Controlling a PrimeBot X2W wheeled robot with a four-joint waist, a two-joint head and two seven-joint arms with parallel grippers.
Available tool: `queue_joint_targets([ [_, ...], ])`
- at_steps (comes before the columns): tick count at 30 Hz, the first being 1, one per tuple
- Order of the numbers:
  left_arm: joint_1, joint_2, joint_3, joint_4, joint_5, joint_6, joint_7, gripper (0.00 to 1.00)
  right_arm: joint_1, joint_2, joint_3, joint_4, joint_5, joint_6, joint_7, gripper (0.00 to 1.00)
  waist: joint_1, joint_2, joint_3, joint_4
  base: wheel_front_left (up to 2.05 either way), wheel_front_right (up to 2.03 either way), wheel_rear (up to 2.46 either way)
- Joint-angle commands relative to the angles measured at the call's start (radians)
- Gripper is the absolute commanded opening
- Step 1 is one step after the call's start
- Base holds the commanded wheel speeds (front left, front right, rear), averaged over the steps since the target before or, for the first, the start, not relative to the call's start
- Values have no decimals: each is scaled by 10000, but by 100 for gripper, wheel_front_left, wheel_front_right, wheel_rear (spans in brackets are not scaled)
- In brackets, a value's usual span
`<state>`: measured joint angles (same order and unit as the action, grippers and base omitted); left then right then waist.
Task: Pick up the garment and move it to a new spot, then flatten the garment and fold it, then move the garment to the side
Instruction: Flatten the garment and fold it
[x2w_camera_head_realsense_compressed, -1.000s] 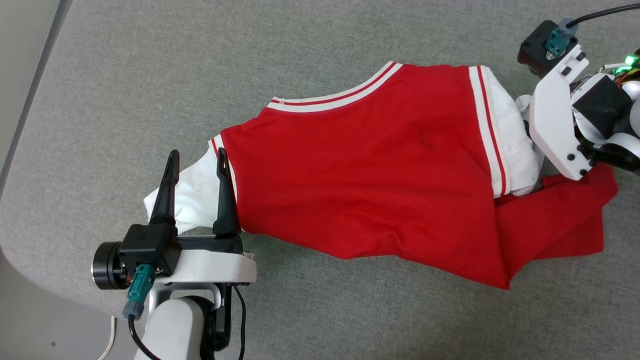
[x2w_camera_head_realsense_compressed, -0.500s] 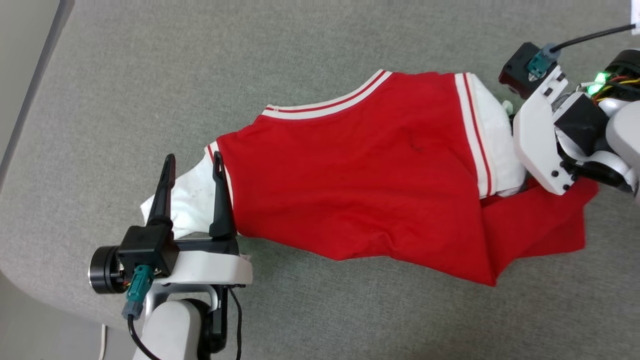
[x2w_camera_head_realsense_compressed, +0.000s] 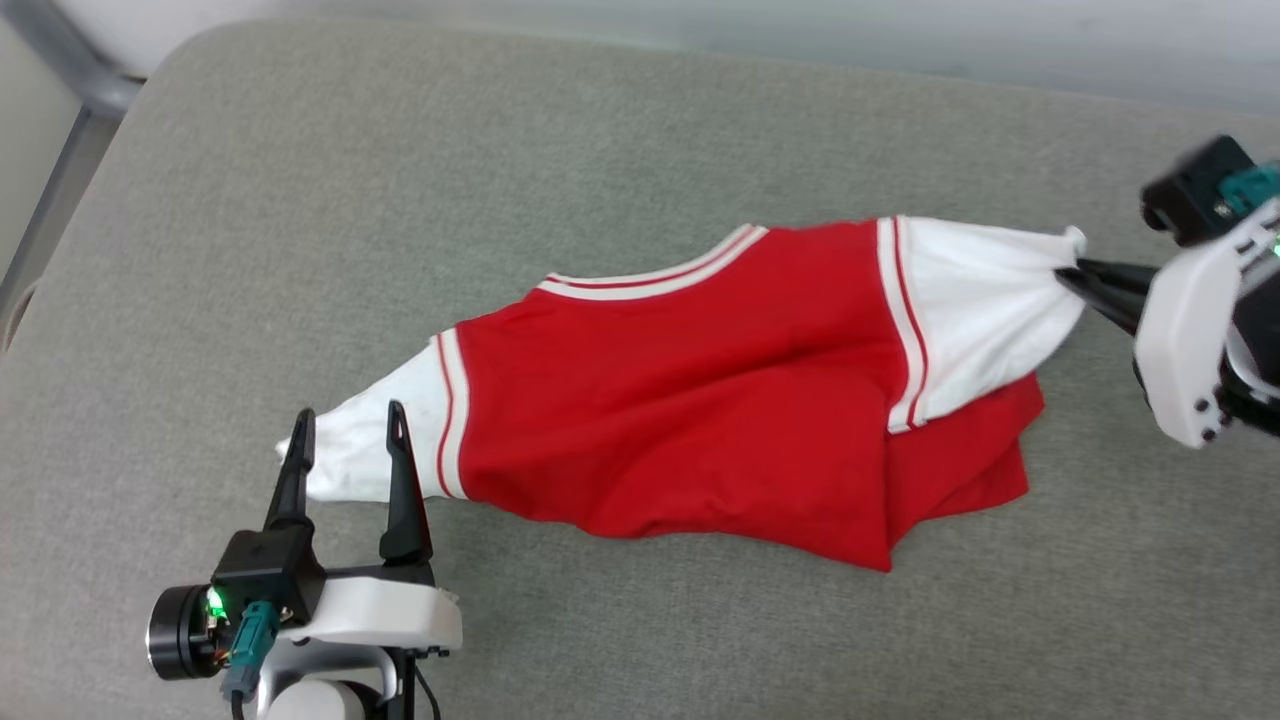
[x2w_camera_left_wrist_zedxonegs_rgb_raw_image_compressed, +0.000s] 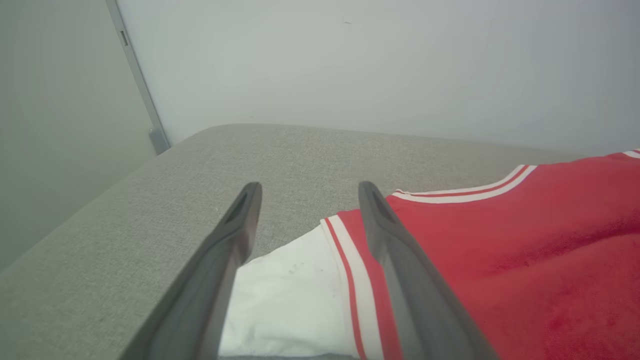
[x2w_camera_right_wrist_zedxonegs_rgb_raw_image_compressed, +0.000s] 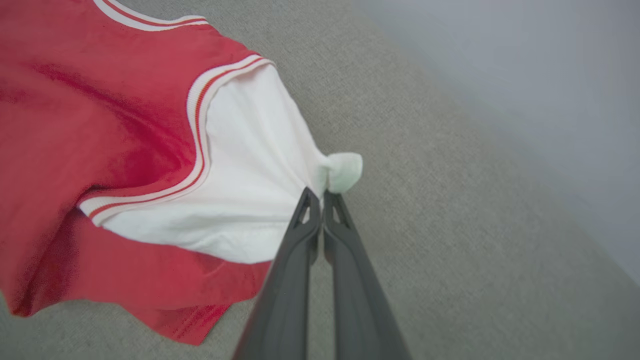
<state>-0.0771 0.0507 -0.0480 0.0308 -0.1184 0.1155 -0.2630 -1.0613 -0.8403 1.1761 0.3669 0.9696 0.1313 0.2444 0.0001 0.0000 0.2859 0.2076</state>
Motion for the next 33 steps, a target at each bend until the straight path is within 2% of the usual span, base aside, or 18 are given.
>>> queue_joint_targets([
  [1, 128, -7, 65, 37, 43, -34, -25, 100, 280, -121, -89, 23, 156, -10, -120, 0, -1, 0, -368, -359, 0, 0, 0],
  [6, 392, -7, 202, 88, 149, -188, -25, 100, 1673, -698, -633, 416, 744, -10, -609, 0, -1, 0, -706, -791, 0, 0, 0],
  [10, 460, -6, 307, 122, 227, -334, -25, 100, 2736, -805, -906, 1099, 1049, -10, -814, 0, -1, 0, -761, -1037, 0, 0, 0],
  [18, 226, -6, 315, 191, 381, -506, -25, 100, 4267, -166, -1194, 3093, 1547, -10, -772, 0, -1, 0, -624, -1151, 0, 0, 0],
  [22, 219, -6, 400, 293, 440, -567, -25, 100, 4706, 347, -1351, 3469, 1834, -12, -1057, 0, -1, 0, -729, -1168, 0, 0, 0],
  [23, 247, -5, 429, 328, 447, -586, -25, 100, 4732, 415, -1439, 3501, 1853, -12, -1267, 30, -1, 0, -787, -1186, 0, 0, 0],
  [24, 264, -2, 458, 364, 456, -601, -25, 100, 4715, 438, -1508, 3557, 1756, -9, -1538, 100, -1, 0, -849, -1210, 0, 0, 0],
  [30, 130, 231, 703, 471, 472, -804, -25, 100, 4552, 628, -2399, 3751, 1173, -10, -4011, 100, -1, 0, -1200, -1429, 0, 0, 0],
  [33, -37, 397, 773, 555, 430, -987, -25, 100, 4668, 837, -2953, 3738, 737, -10, -4829, 100, -1, 0, -1333, -1547, 0, 0, 0],
])
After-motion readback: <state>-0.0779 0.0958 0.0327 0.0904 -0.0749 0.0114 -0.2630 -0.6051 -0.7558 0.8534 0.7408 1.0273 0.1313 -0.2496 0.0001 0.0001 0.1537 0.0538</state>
